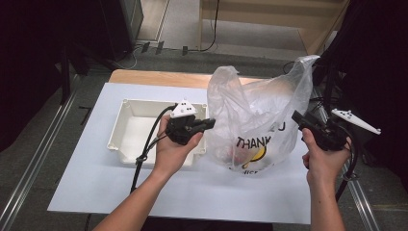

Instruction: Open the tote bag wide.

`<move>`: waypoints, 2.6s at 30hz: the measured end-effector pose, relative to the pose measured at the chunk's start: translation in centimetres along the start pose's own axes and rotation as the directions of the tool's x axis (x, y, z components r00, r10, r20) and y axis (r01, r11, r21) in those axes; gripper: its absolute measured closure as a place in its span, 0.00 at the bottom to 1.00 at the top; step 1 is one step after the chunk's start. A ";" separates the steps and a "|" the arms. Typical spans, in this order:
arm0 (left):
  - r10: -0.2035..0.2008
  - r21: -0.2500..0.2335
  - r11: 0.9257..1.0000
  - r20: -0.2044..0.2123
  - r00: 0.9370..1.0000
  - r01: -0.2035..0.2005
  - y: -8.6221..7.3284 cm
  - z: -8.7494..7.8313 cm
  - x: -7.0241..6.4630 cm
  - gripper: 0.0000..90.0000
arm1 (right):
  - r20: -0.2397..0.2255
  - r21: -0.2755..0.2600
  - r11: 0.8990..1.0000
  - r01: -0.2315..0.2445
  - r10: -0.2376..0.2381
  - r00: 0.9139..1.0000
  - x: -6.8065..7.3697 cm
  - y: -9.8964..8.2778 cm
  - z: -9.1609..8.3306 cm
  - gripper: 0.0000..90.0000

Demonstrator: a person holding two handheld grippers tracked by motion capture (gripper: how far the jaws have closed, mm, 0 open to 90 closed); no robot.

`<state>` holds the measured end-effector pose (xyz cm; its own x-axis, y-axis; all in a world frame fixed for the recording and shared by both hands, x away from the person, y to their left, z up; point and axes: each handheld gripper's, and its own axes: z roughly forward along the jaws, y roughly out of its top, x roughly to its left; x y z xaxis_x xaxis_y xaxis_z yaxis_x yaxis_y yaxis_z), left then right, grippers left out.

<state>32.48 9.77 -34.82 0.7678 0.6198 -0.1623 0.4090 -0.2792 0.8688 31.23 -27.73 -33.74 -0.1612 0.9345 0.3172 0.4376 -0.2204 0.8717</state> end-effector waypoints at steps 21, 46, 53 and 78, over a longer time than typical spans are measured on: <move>0.005 0.207 0.978 -0.009 1.000 -0.003 -12.7 3.8 -7.1 1.00 | -0.100 0.222 0.967 0.123 -0.103 0.990 0.5 -8.0 5.7 0.84; 0.035 0.057 0.998 -0.015 0.999 -0.035 -9.5 -3.2 -6.8 0.41 | -0.102 0.178 0.966 0.186 -0.170 0.980 0.7 -7.6 2.4 0.40; 0.023 -0.050 0.998 -0.064 0.998 -0.027 -5.8 -6.6 -5.1 0.35 | -0.121 0.089 0.973 0.212 -0.201 0.972 2.9 -4.2 0.9 0.30; 0.008 0.087 0.996 0.027 1.000 -0.010 -6.7 -0.6 -4.6 1.00 | -0.176 0.260 0.927 0.270 -0.230 0.957 4.4 -5.3 8.3 0.89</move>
<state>25.89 9.22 -39.58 0.7842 0.5973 -0.1682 0.4424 -0.3480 0.8265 35.52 -20.10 -40.04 -0.4108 0.8959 0.1693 0.5921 0.1209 0.7967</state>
